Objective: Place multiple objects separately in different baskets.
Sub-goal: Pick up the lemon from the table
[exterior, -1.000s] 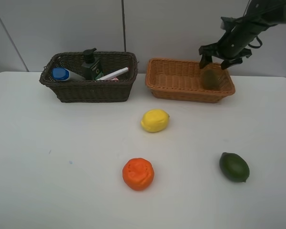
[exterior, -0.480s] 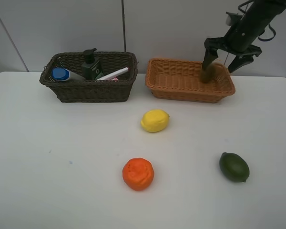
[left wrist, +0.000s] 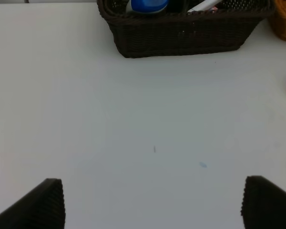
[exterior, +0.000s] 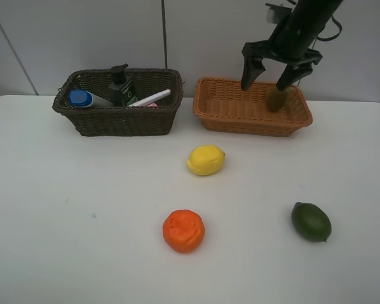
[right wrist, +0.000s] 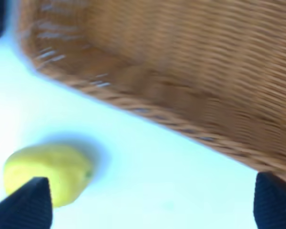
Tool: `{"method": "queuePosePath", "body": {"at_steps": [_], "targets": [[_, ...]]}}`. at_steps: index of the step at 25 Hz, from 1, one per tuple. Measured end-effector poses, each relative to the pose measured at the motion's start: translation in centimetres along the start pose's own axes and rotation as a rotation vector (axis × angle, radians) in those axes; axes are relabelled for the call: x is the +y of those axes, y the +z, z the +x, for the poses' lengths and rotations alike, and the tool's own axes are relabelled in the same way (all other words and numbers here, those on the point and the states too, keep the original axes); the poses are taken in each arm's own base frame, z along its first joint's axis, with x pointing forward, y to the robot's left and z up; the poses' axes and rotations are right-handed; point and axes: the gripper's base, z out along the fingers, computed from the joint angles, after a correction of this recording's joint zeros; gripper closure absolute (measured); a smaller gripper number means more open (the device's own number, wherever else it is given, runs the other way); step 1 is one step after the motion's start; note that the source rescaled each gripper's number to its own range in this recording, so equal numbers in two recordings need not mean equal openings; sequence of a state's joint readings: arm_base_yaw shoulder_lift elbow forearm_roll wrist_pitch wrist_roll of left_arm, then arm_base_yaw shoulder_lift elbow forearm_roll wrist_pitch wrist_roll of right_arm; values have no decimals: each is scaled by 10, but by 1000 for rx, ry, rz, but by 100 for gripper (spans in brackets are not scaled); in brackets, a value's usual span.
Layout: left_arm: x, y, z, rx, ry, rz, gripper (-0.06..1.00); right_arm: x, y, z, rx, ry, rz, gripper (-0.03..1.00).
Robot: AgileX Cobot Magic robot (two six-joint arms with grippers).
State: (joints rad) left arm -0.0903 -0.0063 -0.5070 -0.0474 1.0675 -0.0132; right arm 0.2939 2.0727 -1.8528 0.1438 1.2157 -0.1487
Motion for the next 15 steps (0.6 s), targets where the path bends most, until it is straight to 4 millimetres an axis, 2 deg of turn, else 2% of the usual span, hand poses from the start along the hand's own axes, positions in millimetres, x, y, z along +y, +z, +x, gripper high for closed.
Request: {"method": "queuePosePath", "body": {"at_steps": [5, 8, 11, 15], "targets": [[0, 0, 0, 0, 0, 0, -2, 75, 9, 1, 16, -420, -34, -3], [0, 0, 0, 0, 0, 0, -2, 110, 11, 6, 21, -555, -55, -3], [0, 0, 0, 0, 0, 0, -2, 129, 14, 11, 30, -633, -57, -3], [0, 0, 0, 0, 0, 0, -2, 132, 24, 19, 81, -673, -40, -3]]}}
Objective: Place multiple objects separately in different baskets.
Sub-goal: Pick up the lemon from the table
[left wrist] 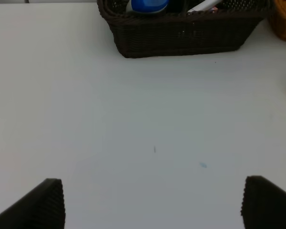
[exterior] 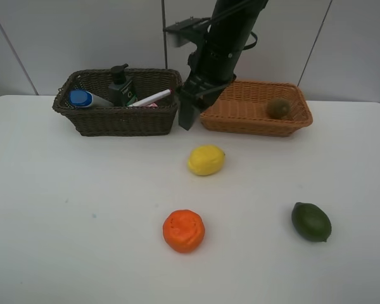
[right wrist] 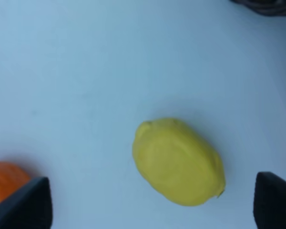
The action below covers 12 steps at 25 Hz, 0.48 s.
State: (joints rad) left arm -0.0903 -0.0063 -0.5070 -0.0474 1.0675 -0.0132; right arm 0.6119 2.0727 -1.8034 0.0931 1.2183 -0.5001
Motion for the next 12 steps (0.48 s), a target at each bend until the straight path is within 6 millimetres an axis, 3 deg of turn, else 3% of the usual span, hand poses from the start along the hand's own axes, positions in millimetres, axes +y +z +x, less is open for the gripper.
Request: {"method": "queuePosePath", "body": {"at_steps": [6, 12], "targets": [[0, 0, 0, 0, 0, 1, -2, 4, 34, 23, 116, -54, -17, -3], [0, 0, 0, 0, 0, 1, -2, 0, 60, 36, 117, -127, 67, -3]]}}
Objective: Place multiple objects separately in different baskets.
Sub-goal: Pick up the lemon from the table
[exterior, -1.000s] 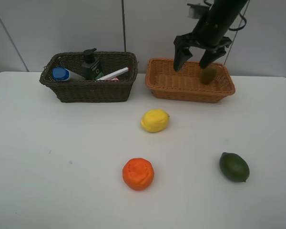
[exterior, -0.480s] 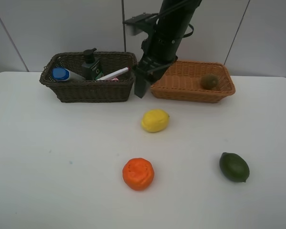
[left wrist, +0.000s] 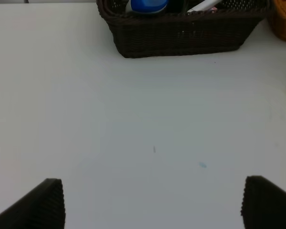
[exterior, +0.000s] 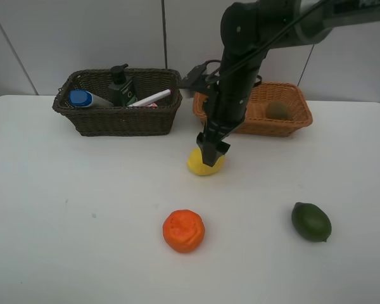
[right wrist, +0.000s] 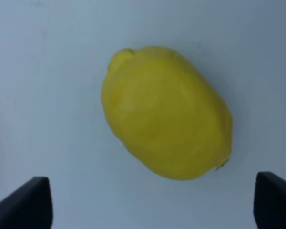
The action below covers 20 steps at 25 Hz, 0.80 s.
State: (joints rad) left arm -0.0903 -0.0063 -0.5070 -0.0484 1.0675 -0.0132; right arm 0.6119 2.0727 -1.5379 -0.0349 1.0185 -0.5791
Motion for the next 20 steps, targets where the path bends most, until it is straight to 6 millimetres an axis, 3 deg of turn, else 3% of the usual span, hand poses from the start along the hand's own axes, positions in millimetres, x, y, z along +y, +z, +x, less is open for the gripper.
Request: {"method": "queuePosePath", "body": {"at_steps": [10, 20], "targets": [[0, 0, 0, 0, 0, 0, -2, -4, 9, -6, -95, -9, 64, -3], [0, 0, 0, 0, 0, 0, -2, -1, 44, -7, -52, -11, 9, -3]]}}
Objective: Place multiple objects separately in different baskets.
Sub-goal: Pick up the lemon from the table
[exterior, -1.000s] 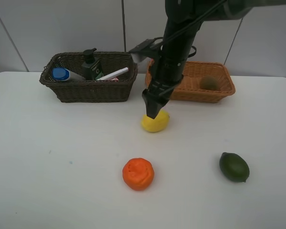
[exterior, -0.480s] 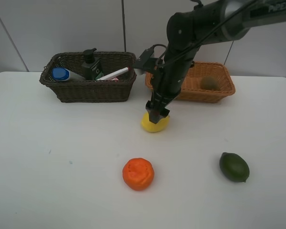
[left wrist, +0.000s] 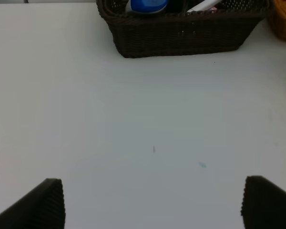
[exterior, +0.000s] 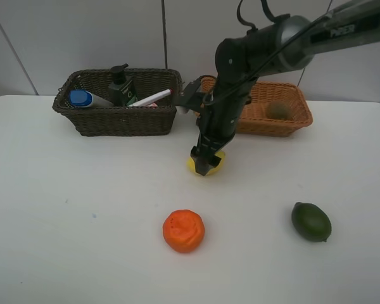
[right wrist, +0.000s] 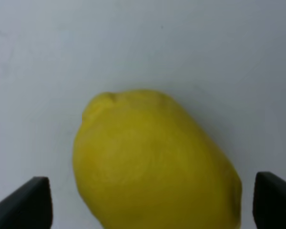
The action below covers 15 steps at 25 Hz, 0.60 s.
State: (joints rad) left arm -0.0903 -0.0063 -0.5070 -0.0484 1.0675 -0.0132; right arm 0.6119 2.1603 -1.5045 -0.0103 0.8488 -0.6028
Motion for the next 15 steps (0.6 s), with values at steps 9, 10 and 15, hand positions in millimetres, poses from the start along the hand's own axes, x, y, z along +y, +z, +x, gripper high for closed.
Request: {"method": "queuePosePath", "body": {"at_steps": [9, 10, 15], "targets": [[0, 0, 0, 0, 0, 0, -2, 2, 36, 2, 37, 0, -29, -3], [0, 0, 0, 0, 0, 0, -2, 2, 36, 2, 36, 1, -30, -3], [0, 0, 0, 0, 0, 1, -2, 3, 37, 2, 36, 4, -35, 25]]}}
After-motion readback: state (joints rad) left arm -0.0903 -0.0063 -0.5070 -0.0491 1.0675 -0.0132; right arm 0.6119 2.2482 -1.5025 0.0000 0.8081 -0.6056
